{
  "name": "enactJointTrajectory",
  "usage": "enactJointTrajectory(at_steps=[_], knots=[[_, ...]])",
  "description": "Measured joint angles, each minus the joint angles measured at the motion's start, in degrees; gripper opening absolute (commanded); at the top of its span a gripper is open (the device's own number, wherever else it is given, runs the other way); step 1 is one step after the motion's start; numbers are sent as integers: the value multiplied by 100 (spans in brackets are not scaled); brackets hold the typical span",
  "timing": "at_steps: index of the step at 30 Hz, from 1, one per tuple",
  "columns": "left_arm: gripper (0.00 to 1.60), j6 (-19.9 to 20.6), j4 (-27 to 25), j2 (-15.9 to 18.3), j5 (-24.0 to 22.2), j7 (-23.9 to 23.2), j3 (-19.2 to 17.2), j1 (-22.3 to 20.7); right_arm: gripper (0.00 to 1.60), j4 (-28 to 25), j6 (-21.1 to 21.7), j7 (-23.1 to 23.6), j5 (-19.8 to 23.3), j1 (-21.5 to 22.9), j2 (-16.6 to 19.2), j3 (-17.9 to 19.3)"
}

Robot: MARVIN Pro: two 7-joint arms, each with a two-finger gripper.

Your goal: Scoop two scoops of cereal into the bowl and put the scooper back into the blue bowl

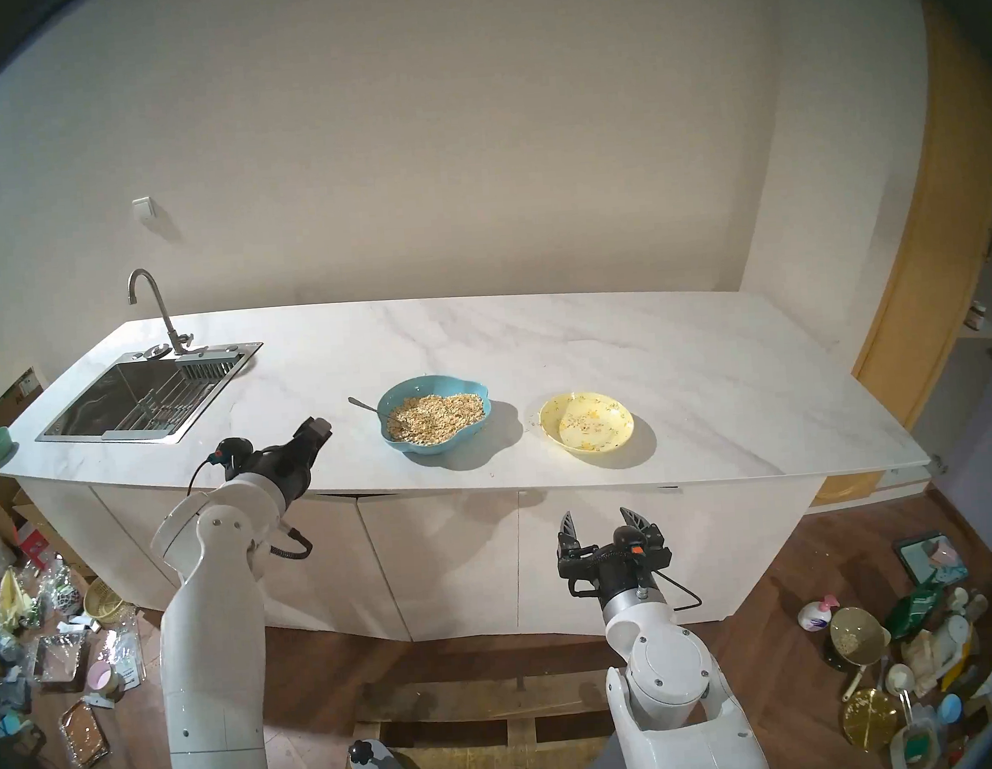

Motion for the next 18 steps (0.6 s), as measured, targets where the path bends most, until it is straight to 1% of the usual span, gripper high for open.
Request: enactJointTrajectory(at_steps=[4, 5, 6, 7, 9, 12, 13, 15, 16, 18], knots=[[160, 7, 446, 14, -146, 35, -287, -350, 160, -1, 0, 0, 0, -1, 0, 0], [160, 9, 546, 54, -156, 35, -324, -415, 160, -1, 0, 0, 0, -1, 0, 0], [160, 9, 821, 172, -167, 27, -378, -563, 160, -1, 0, 0, 0, -1, 1, 0], [160, 7, 982, 231, -167, 25, -401, -656, 160, -1, 0, 0, 0, -1, 1, 1], [160, -3, 1175, 334, -165, 8, -404, -813, 160, 0, 0, 0, 0, -1, 0, -1], [160, -28, 1395, 537, -155, -54, -375, -1038, 160, 1, 0, 1, 0, -1, 1, 1], [160, -55, 1587, 699, -128, -195, -296, -1163, 160, 1, 0, 1, 0, 0, 1, 0], [160, -88, 1775, 882, -93, -337, -147, -1236, 160, 2, 0, 1, 0, -1, 0, -1], [160, -125, 1971, 1025, -66, -476, -16, -1310, 160, 2, 0, 1, 0, 0, 1, -1], [160, -169, 2110, 1210, -29, -696, 142, -1362, 160, 3, 0, 1, 0, -1, 0, -1]])
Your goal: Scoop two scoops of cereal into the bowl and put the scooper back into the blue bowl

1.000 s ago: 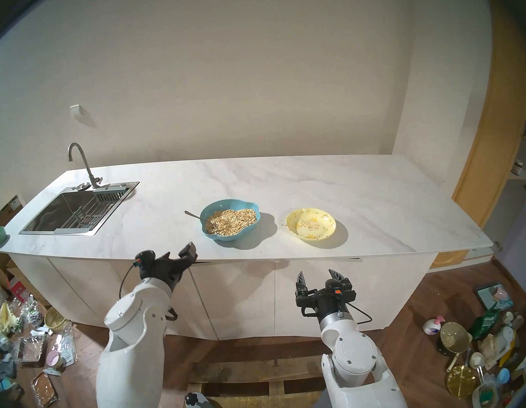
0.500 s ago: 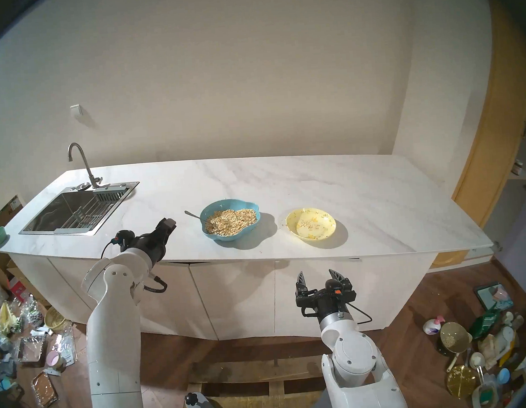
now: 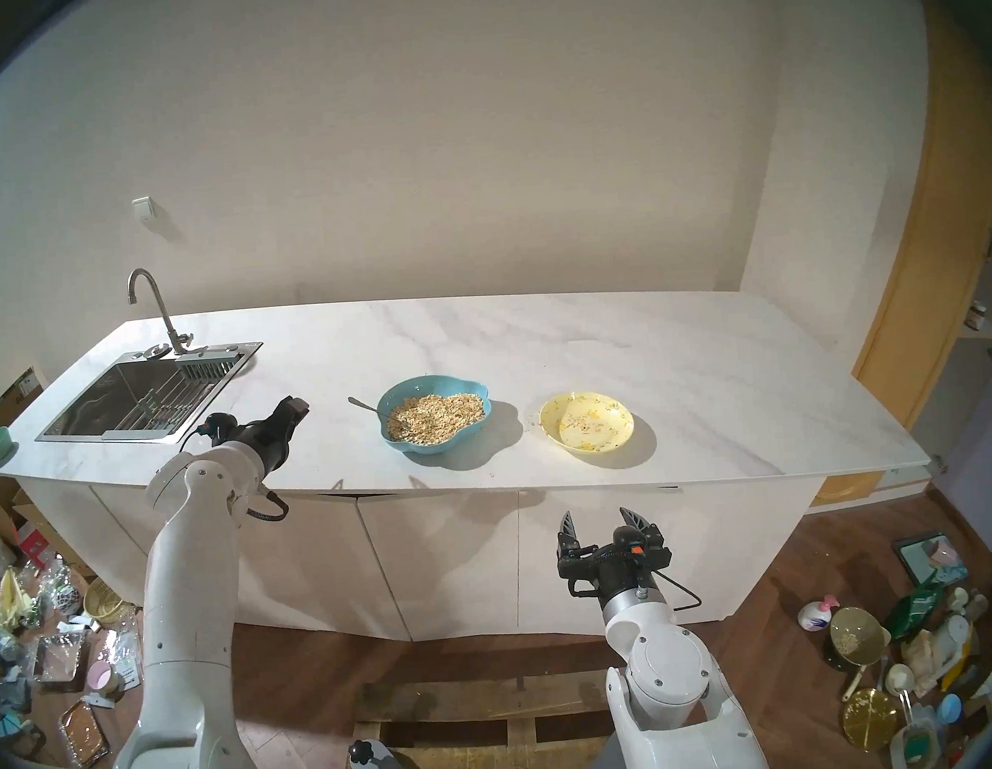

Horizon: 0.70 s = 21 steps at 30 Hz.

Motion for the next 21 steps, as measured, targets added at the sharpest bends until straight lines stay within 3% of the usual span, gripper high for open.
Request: enactJointTrajectory(at_steps=[6, 11, 21], knots=[[160, -428, 270, 587, 129, -1136, 551, -190, 160, 3, 0, 0, 0, 0, 2, 3], [160, -745, 468, 589, 159, -1786, 607, -208, 160, 1, 1, 0, 0, -1, 1, 0], [160, -1026, 889, 278, -119, -2123, 52, -187, 160, -1, 1, 0, 0, -1, 1, 1]])
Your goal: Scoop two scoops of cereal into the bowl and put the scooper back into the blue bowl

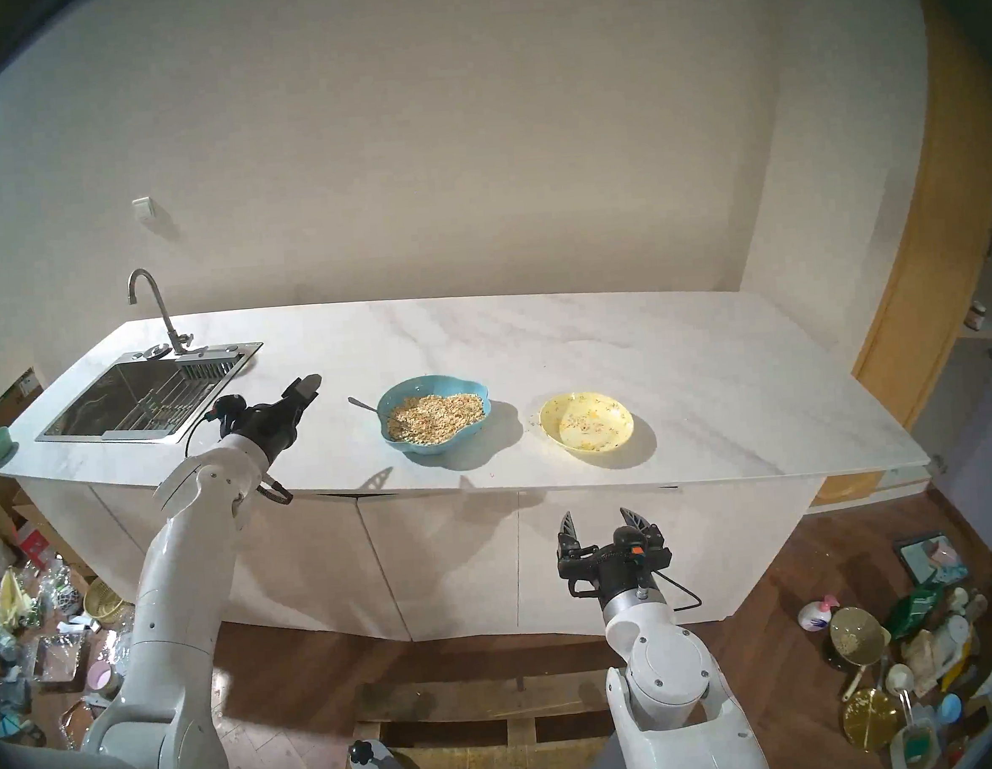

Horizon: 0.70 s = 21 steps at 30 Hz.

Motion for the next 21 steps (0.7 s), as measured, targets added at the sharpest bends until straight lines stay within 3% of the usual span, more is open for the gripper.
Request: enactJointTrajectory(at_steps=[9, 21], knots=[[160, 145, 510, -106, -442, -154, -238, -79, 160, 2, 0, 0, 0, 0, 0, -1], [160, 250, 902, -121, -548, -261, -206, -274, 160, 3, 0, 0, 0, 0, 0, -1]])
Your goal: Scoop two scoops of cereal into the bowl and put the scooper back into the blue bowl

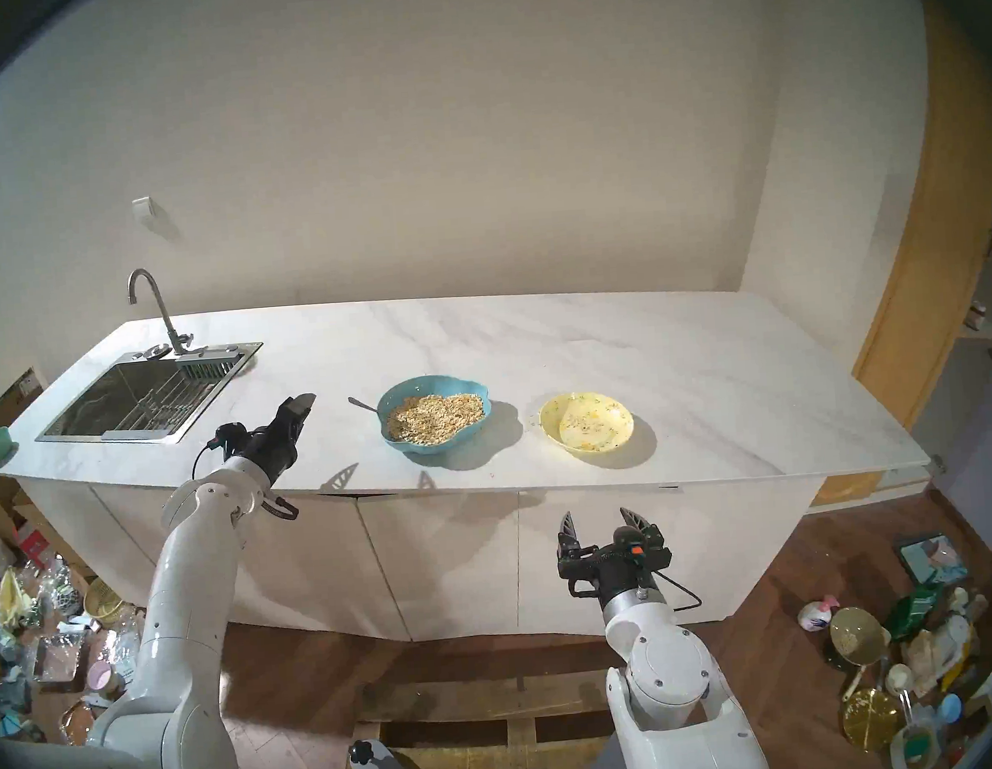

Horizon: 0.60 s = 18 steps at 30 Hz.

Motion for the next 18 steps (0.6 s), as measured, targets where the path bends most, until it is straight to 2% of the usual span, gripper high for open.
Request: enactJointTrajectory(at_steps=[6, 12, 18], knots=[[160, -48, 409, -102, -50, -27, -2, -484, 160, 2, 0, 0, 0, 1, 0, 0], [160, -208, 1336, -161, -15, -109, 114, -1125, 160, 1, 0, 0, 0, 1, 0, 0], [160, -375, 1596, -196, 41, -235, 217, -1262, 160, 0, 0, 0, 0, 0, 0, 0]])
